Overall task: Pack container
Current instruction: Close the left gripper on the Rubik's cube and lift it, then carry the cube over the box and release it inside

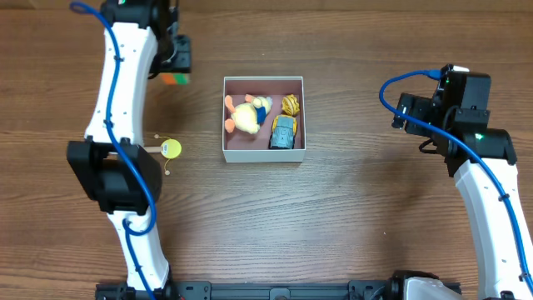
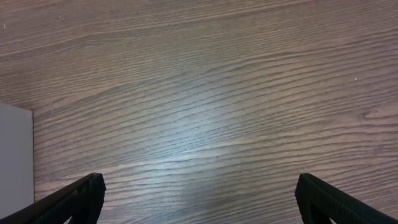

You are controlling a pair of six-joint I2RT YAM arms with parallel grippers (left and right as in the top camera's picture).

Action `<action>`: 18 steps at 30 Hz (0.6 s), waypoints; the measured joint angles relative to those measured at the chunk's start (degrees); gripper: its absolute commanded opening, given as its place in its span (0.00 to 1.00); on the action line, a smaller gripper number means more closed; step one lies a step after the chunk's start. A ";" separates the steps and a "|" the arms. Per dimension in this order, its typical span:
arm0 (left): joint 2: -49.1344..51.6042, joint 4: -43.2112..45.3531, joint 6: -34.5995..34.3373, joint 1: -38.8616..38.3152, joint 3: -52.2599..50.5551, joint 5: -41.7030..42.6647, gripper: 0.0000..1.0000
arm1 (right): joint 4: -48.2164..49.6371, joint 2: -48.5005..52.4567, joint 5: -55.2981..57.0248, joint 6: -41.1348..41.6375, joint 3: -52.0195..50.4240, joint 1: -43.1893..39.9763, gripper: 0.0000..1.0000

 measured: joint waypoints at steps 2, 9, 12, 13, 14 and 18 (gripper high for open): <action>0.00 -2.49 0.02 -2.58 3.30 0.37 0.35 | -0.04 0.00 0.00 0.00 0.00 0.00 1.00; 0.00 -9.66 3.06 -14.78 6.67 1.95 0.36 | -0.02 0.00 -0.02 0.00 0.00 0.00 1.00; 0.00 -11.72 4.31 -19.15 6.67 2.25 0.39 | -0.02 0.00 0.00 0.00 0.00 0.00 1.00; 0.02 -12.37 4.39 -20.17 6.67 2.38 0.39 | 0.00 0.00 -0.02 -0.02 0.00 0.00 1.00; 0.00 -13.20 4.48 -21.33 6.67 2.40 0.39 | -0.02 0.00 0.00 0.00 0.00 0.00 1.00; 0.00 -17.00 3.61 -24.48 6.67 2.58 0.39 | -0.04 0.00 -0.02 -0.02 0.00 0.00 1.00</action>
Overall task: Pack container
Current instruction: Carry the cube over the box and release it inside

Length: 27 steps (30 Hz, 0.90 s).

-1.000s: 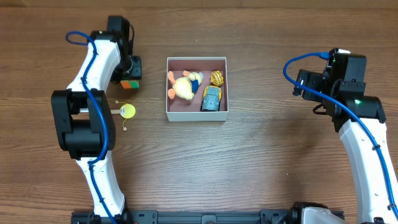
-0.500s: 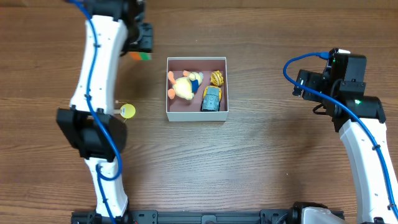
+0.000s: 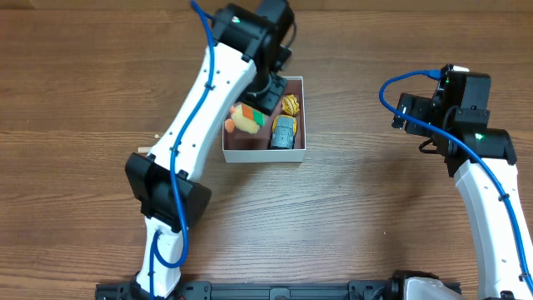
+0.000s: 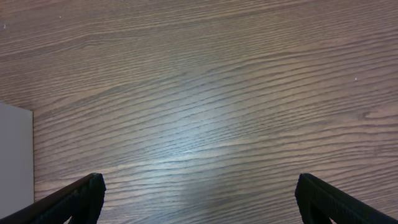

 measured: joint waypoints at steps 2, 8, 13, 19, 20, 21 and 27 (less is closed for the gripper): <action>0.00 -0.20 -1.09 -0.81 -0.02 0.02 0.39 | 0.02 0.00 0.00 0.00 0.00 0.00 1.00; 0.00 0.26 -3.06 -1.09 -3.82 -0.02 0.39 | 0.02 0.00 0.00 0.04 0.00 0.00 1.00; 0.09 6.03 -3.67 -1.11 -13.84 -0.07 0.40 | 0.02 0.00 0.00 0.00 -0.02 0.00 1.00; 0.17 9.31 -3.67 -1.09 -16.65 -0.24 0.45 | 0.02 0.00 0.02 0.02 -0.02 0.00 1.00; 0.17 9.70 -3.65 -1.09 -16.65 -0.24 0.46 | 0.00 0.00 0.02 0.00 -0.02 0.00 1.00; 0.17 9.99 -3.65 -1.09 -16.65 -0.24 0.47 | 0.02 0.00 0.00 0.00 -0.02 0.00 1.00; 0.17 13.68 -3.02 -0.76 -16.65 -0.24 0.49 | 0.00 0.00 0.02 0.02 -0.02 0.00 1.00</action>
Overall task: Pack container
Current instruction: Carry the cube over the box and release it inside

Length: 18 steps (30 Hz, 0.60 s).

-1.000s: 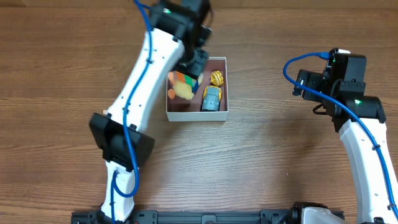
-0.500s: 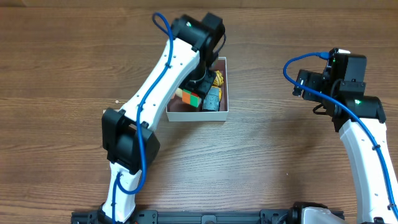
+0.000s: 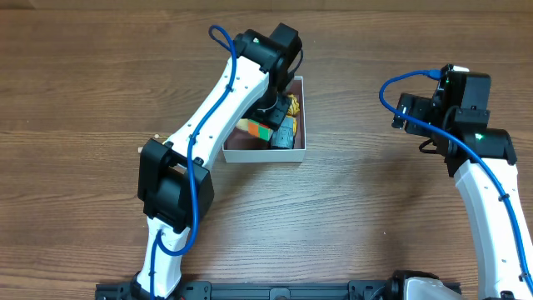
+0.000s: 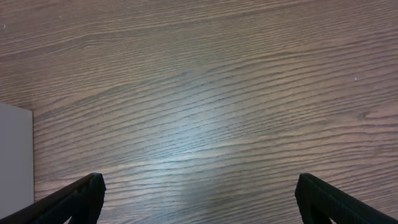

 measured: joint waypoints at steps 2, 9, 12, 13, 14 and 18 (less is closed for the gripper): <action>0.00 0.24 0.31 0.33 0.00 0.00 0.47 | 0.00 0.00 -0.02 -0.02 0.00 0.00 1.00; 0.00 0.22 2.10 1.57 -2.62 -0.24 0.53 | 0.00 0.00 0.00 0.00 0.00 0.00 1.00; 0.00 0.31 3.98 1.77 -5.07 -0.28 0.53 | -0.02 0.00 -0.02 0.00 0.00 0.00 1.00; 0.00 0.44 4.70 1.77 -5.86 -0.57 0.53 | 0.02 0.00 0.00 0.00 0.00 0.00 1.00; 0.00 0.59 5.27 1.77 -6.60 -0.94 0.53 | 0.02 0.00 -0.02 0.00 0.00 0.00 1.00; 0.00 1.44 6.69 1.77 -8.52 -2.80 0.66 | 0.02 0.00 -0.02 0.00 0.00 0.00 1.00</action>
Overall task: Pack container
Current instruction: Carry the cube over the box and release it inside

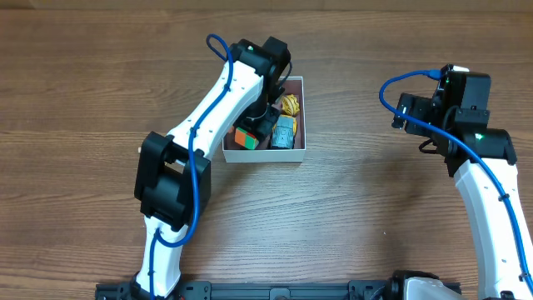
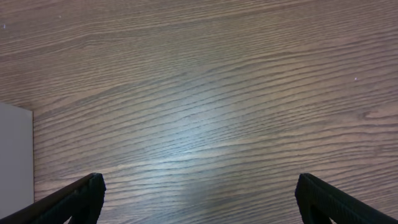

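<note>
The white box (image 1: 296, 152) stands mid-table, and my left arm reaches across it from the near left. My left gripper (image 1: 256, 127) is down in the box's front left part, shut on a multicolour cube (image 1: 245, 137) with orange, green and red faces. A grey-blue toy car (image 1: 285, 132) and a yellow striped toy (image 1: 290, 103) lie along the box's right side. The arm hides the rest of the box. My right gripper (image 2: 198, 182) hangs open over bare wood to the right of the box, its fingers (image 2: 84, 198) far apart.
The box's grey corner (image 2: 13, 163) shows at the left edge of the right wrist view. The left arm's elbow (image 1: 171, 171) sits over the table left of the box. A thin stick end (image 1: 139, 150) pokes out beside it.
My left gripper has shifted with the cube a little toward the box's front left corner. The right arm has not moved.
My left gripper was at the far left of the table, shut on the cube, with a plush duck, car and striped toy in the box. Then it was over the box's back, then deep inside it, and now at the front left.
</note>
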You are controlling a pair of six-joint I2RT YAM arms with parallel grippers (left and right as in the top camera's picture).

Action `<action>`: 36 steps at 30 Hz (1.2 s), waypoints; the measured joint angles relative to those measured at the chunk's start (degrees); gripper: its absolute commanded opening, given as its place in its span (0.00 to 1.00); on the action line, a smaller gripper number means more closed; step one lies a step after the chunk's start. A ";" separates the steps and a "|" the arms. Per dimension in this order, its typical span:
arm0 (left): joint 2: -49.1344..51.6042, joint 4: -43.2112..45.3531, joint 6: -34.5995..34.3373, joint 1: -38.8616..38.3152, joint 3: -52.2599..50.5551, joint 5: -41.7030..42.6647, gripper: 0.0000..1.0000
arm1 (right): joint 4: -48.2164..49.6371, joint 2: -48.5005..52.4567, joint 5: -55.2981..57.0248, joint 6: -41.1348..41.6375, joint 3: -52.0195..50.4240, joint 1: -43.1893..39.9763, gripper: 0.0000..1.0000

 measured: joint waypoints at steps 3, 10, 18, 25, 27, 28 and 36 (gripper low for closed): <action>0.00 0.85 0.81 0.00 -0.07 -0.83 0.74 | 0.00 0.00 0.02 0.02 0.00 0.00 1.00; 0.00 2.21 1.51 0.00 -0.07 -1.31 0.90 | 0.02 0.00 0.02 0.02 0.00 0.00 1.00; 0.02 -1.86 -0.52 0.11 5.18 -1.36 1.00 | -0.04 0.00 0.02 -0.02 0.00 0.00 1.00; -0.22 -10.38 -6.93 2.10 28.52 -1.20 1.00 | -0.04 0.00 0.00 -0.02 0.00 0.00 1.00; -0.90 -12.66 -7.80 3.10 32.13 -0.74 1.00 | -0.02 0.00 0.00 0.00 0.00 0.00 1.00; -1.01 -14.47 -7.85 3.69 33.92 -0.55 1.00 | 0.00 0.00 0.02 0.00 0.00 0.00 1.00; -2.71 -15.19 -13.81 8.13 32.37 0.44 1.00 | 0.00 0.00 -0.02 0.00 0.00 0.00 1.00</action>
